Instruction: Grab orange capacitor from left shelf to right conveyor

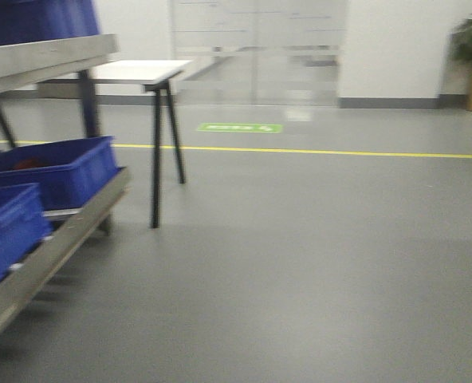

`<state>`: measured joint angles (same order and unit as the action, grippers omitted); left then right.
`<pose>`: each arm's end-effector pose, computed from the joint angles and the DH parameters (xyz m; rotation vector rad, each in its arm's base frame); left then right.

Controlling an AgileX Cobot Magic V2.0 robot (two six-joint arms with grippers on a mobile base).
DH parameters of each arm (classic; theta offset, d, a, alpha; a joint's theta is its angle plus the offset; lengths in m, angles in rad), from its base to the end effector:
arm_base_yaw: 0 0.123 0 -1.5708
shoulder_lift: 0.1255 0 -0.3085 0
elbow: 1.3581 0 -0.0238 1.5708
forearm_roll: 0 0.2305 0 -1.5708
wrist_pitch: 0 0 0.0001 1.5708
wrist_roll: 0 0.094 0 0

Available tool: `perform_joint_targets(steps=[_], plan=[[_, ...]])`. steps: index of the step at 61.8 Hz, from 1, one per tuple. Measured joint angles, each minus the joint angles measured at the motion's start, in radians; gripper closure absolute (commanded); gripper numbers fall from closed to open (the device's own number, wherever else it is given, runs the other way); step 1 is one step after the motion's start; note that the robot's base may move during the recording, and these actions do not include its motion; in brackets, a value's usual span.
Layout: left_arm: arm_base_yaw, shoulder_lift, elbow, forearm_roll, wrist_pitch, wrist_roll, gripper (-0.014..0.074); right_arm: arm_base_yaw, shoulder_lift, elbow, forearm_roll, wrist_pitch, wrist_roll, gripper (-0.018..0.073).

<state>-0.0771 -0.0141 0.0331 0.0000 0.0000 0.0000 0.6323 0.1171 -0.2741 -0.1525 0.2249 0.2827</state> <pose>0.0155 -0.0012 0.2031 0.0579 1.5018 -0.0620 0.0119 0.0047 0.2779 -0.3626 1.5357 0.5780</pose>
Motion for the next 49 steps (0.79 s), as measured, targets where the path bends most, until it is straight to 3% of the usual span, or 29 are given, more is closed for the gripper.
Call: perform_joint_targets(steps=[49], plan=[[0.0,0.0,0.0,0.0,-0.006,0.0,0.0701,-0.002,0.0,0.0,0.0,0.0,0.0,0.0511]])
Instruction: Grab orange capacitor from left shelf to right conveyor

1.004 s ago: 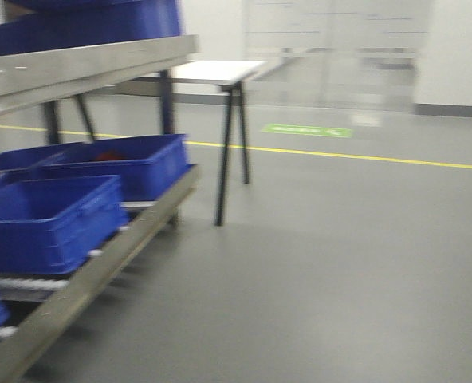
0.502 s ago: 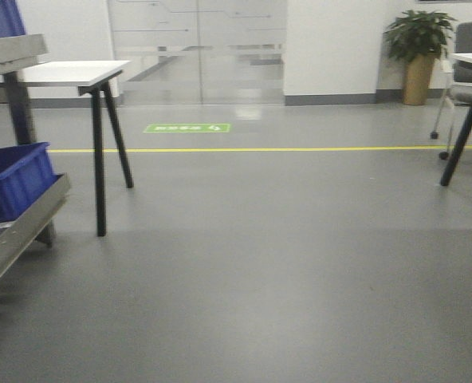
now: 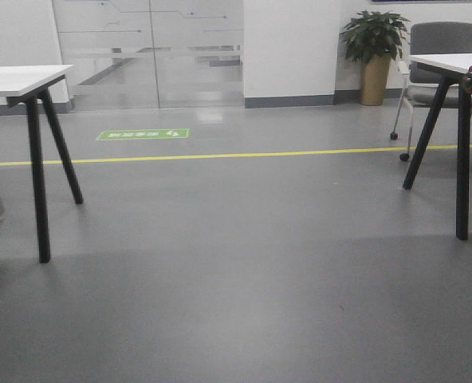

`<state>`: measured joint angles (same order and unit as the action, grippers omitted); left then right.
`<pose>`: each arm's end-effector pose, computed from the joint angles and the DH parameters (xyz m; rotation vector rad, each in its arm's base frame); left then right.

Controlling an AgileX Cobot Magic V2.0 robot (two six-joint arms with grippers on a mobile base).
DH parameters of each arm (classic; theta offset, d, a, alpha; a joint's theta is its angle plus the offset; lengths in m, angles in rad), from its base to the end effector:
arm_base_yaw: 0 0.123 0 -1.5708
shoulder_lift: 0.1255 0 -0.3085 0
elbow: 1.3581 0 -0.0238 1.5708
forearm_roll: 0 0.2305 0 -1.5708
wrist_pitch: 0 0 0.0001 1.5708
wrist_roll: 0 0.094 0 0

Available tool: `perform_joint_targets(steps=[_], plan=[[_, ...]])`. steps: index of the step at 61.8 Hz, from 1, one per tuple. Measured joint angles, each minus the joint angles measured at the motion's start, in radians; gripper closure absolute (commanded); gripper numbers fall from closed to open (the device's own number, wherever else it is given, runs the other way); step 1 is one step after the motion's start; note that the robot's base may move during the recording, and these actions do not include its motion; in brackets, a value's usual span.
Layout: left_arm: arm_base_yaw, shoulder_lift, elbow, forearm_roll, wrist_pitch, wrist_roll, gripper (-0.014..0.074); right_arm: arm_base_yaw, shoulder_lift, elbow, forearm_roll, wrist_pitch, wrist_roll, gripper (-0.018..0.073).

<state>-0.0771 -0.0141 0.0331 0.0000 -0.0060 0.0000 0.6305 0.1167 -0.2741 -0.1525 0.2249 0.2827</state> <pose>0.0155 -0.0012 0.2036 0.0577 1.4958 -0.0621 0.0118 0.0047 0.2779 -0.3610 1.5355 0.5767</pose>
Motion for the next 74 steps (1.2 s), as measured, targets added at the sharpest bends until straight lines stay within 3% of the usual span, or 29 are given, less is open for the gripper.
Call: perform_joint_targets(steps=[74], plan=[[0.0,0.0,0.0,0.0,0.006,0.0,0.0701,0.0,0.0,0.0,0.0,0.0,0.0,0.0511]])
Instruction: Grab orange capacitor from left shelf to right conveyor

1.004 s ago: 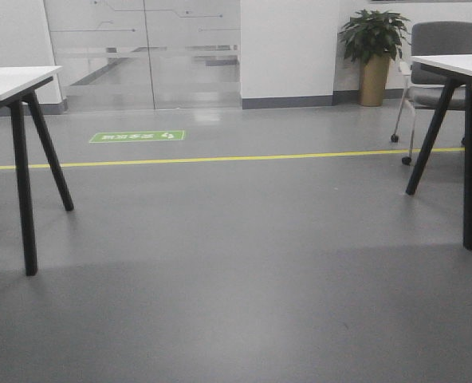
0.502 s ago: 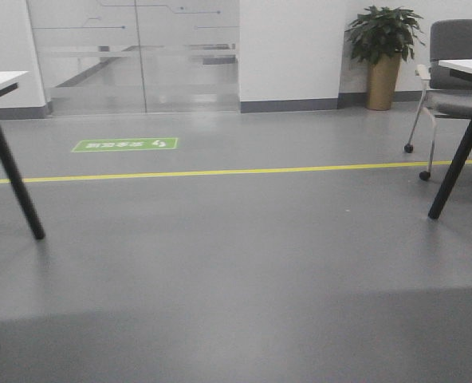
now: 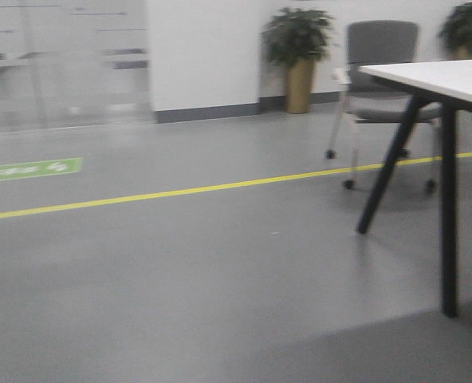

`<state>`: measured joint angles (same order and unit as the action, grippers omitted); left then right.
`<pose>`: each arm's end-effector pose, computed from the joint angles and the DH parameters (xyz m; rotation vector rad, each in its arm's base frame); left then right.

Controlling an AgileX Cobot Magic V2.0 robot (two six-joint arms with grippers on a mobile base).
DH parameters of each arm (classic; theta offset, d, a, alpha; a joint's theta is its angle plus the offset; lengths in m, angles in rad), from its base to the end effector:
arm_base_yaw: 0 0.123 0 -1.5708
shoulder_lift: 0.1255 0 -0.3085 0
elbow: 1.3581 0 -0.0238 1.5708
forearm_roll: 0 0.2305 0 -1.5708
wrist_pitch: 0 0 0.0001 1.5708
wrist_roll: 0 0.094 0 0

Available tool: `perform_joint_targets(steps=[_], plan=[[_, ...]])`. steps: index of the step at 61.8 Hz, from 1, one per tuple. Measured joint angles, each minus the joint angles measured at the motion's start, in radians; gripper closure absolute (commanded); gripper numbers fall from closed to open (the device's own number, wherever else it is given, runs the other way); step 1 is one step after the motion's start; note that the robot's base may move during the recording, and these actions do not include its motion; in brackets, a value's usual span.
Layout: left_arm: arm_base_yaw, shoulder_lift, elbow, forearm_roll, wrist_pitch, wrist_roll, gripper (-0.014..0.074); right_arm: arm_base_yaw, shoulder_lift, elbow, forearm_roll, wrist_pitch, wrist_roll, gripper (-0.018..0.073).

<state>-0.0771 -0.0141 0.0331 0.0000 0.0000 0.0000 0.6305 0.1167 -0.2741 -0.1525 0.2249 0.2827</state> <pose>0.0155 -0.0012 0.2031 0.0579 1.5018 -0.0620 0.0118 0.0047 0.2779 -0.3610 1.5355 0.5767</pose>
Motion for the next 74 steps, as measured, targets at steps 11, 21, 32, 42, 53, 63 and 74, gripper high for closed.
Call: perform_joint_targets(steps=[11,21,32,42,53,63,74], plan=[[0.0,0.0,0.0,0.0,0.0,0.0,0.0701,0.0,0.0,0.0,0.0,0.0,0.0,0.0511],[0.0,0.0,0.0,0.0,0.0,0.0,0.0701,0.0,0.0,0.0,0.0,0.0,0.0,0.0511],[0.0,0.0,0.0,0.0,-0.006,0.0,0.0701,0.0,0.0,0.0,0.0,0.0,0.0,0.0511],[0.0,0.0,0.0,0.0,0.0,0.0,0.0701,0.0,0.0,0.0,0.0,0.0,0.0,0.0511],[0.0,0.0,0.0,0.0,0.0,0.0,0.0701,0.0,0.0,0.0,0.0,0.0,0.0,0.0511],[0.0,0.0,0.0,0.0,0.0,0.0,0.0701,0.0,0.0,0.0,0.0,0.0,0.0,0.0511],[0.0,0.0,0.0,0.0,0.0,0.0,0.0701,0.0,0.0,0.0,0.0,0.0,0.0,0.0511]])
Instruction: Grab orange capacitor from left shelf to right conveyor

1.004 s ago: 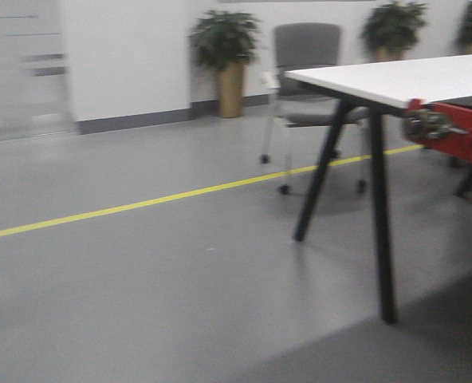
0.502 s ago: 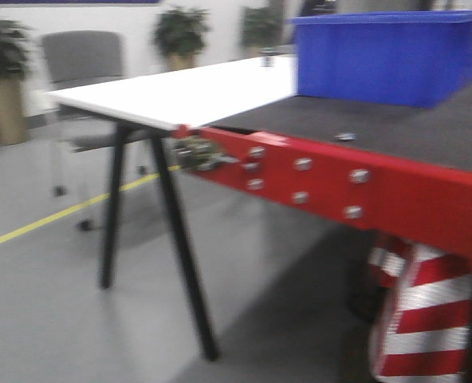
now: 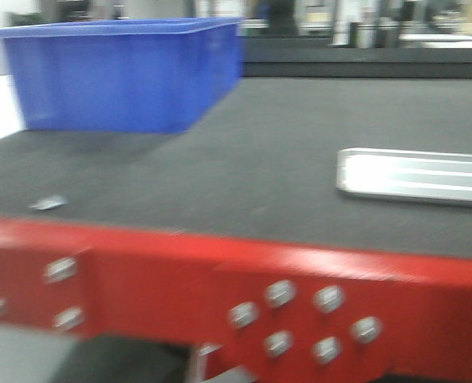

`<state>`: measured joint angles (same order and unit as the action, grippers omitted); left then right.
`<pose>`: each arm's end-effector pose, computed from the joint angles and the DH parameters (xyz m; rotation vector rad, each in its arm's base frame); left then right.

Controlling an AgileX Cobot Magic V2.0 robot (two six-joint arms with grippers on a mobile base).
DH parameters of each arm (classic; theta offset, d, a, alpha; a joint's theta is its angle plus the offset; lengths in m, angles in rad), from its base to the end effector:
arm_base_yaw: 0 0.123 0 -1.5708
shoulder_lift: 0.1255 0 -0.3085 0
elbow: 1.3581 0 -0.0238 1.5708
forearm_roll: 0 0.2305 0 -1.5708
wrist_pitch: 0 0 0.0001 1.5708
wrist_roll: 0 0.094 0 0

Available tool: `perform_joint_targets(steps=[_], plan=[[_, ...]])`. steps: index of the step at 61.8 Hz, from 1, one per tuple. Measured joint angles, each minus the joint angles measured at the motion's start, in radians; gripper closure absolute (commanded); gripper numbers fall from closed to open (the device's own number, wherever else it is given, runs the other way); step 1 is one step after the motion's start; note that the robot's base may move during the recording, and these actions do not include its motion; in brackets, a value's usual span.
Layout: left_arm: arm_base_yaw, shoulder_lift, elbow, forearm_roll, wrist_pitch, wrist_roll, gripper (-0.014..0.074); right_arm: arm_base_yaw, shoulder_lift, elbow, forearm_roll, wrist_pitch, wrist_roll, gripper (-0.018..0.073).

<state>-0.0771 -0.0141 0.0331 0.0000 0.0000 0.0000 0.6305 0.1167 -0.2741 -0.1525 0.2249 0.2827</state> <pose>0.0155 -0.0012 0.2031 0.0579 1.5018 -0.0620 0.0118 0.0047 0.2779 -0.3610 1.5355 0.5767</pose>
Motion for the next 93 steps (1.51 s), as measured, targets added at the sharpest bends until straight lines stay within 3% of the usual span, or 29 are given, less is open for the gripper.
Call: perform_joint_targets(steps=[52,69,81,93], plan=[[0.0,0.0,0.0,0.0,-0.006,0.0,0.0701,0.0,0.0,0.0,0.0,0.0,0.0,0.0511],[0.0,0.0,0.0,0.0,-0.006,0.0,0.0701,0.0,0.027,0.0,-0.002,-0.121,0.0,0.0511],[0.0,0.0,0.0,0.0,0.0,0.0,0.0701,0.0,0.274,-0.006,-0.006,-0.208,0.0,0.0511],[0.0,0.0,0.0,0.0,-0.006,0.0,0.0701,0.0,0.687,-0.092,-0.008,-0.374,-0.03,0.0511]])
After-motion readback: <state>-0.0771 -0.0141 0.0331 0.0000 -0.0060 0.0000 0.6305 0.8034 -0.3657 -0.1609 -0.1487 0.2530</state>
